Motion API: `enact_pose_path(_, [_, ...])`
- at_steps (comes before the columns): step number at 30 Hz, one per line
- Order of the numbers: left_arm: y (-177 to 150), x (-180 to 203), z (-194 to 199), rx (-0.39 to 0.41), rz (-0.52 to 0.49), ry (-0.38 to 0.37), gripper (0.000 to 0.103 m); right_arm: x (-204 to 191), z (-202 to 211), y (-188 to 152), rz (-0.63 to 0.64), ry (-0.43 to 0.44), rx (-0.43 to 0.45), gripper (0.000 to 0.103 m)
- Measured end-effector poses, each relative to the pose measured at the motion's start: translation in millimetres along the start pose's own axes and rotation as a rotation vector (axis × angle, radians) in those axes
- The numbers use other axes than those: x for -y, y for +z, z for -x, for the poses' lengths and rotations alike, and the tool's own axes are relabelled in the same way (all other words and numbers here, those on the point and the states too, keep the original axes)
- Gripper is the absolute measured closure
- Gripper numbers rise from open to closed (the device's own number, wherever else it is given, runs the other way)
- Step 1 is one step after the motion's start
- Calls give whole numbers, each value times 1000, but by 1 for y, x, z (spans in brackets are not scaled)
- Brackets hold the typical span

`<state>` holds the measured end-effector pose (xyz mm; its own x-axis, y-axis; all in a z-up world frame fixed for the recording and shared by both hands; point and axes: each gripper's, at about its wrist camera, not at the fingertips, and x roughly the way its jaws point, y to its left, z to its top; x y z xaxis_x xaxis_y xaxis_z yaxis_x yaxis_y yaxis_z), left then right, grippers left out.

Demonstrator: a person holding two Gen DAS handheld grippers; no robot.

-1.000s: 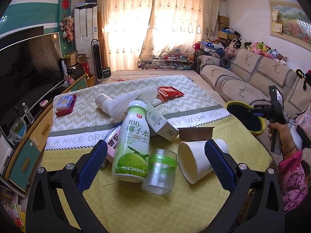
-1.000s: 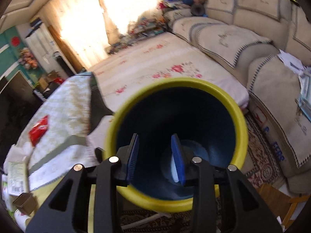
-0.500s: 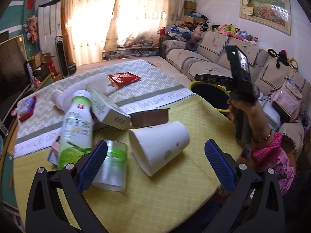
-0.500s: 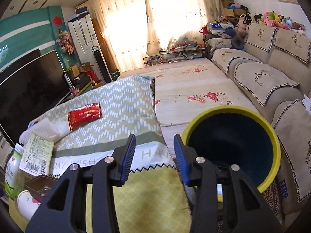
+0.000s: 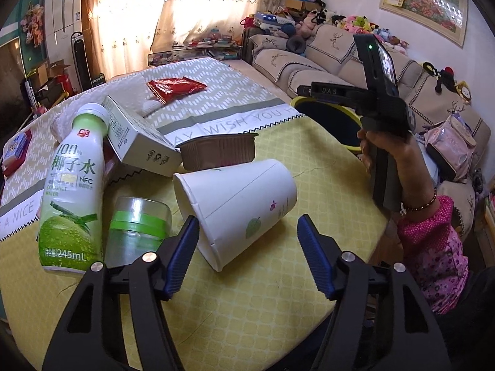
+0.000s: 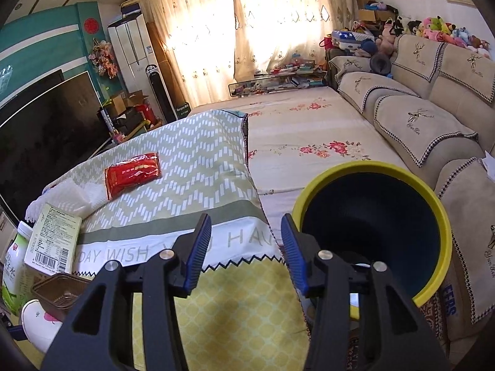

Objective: Collect trash
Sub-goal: 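Grasp the large white paper cup with apple print using the left tool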

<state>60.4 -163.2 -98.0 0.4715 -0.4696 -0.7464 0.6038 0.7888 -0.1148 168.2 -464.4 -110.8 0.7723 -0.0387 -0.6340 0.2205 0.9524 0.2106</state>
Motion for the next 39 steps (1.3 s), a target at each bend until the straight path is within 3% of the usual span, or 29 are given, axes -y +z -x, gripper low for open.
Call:
enact_pose_path(12, [-1,3,-10,-24,-38,-14,51,-2,-3,-2,8,-8,-14,57])
enact_pose_path(31, [3,10,-17,-33,-67,-1,53,-3,-6,-3,13,-6,-14,54])
enact_pose_path(37, [4,5,-19,-32,-48,-6,66,-3,-6,-4,18,-5,-15,53])
enact_pose_path(39, [4,5,-18,-28,-50,-6,76,-3,-5,-3,19,-4,-16,53])
